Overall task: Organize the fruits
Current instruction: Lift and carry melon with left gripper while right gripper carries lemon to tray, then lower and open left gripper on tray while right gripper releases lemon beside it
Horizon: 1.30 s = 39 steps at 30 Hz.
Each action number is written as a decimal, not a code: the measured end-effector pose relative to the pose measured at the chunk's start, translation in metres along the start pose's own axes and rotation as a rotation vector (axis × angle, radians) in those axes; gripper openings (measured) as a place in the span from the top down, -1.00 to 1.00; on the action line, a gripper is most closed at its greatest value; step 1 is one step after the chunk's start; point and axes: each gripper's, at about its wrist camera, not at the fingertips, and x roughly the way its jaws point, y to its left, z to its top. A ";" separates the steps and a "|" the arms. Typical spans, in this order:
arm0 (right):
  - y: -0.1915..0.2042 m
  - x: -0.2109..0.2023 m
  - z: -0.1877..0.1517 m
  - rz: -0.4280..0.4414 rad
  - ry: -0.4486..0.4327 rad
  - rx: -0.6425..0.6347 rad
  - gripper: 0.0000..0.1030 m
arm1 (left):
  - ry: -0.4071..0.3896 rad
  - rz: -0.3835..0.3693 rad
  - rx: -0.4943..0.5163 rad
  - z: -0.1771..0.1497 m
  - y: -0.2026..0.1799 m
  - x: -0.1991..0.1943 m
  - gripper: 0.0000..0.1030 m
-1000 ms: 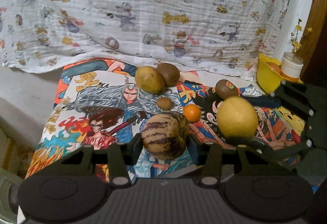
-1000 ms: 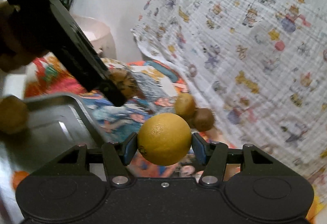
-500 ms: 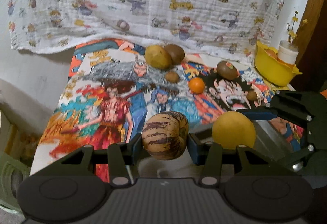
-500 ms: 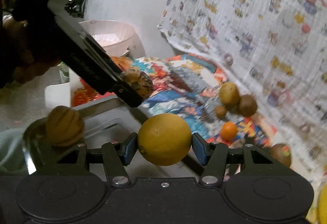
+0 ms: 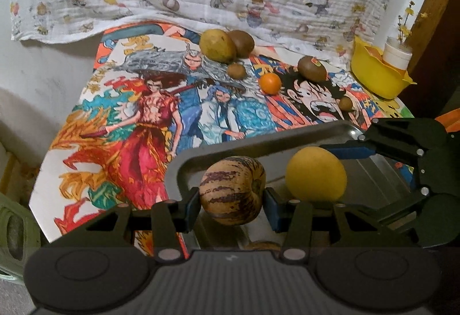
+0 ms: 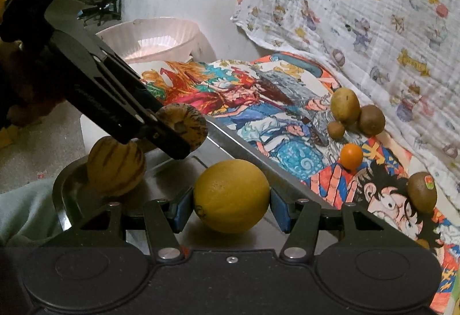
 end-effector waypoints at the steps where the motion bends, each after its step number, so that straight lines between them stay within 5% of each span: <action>1: -0.002 0.001 0.000 0.002 0.005 0.008 -0.14 | 0.002 -0.001 0.000 -0.001 0.000 0.001 0.00; 39: -0.008 0.002 -0.005 0.011 0.003 0.041 -0.19 | 0.043 0.000 0.004 -0.003 -0.001 0.010 -0.05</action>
